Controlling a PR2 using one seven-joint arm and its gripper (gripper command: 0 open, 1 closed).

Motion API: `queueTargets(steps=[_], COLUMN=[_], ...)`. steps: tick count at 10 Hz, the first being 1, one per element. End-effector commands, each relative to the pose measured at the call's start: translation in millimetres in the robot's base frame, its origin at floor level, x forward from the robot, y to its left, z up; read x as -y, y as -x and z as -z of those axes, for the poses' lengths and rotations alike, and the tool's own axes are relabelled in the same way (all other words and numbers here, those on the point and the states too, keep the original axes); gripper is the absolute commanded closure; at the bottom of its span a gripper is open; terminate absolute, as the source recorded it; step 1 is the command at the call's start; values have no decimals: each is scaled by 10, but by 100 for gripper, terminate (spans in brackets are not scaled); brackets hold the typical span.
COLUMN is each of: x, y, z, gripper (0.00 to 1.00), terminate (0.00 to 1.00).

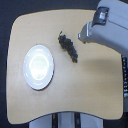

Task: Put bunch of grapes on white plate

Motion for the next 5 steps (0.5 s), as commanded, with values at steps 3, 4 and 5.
queueTargets(steps=[3,4,5], x=[-1089,-1179,-1253], y=[-135,-202,-272], z=[448,538,619], gripper=[0,0,0], terminate=[0,0,0])
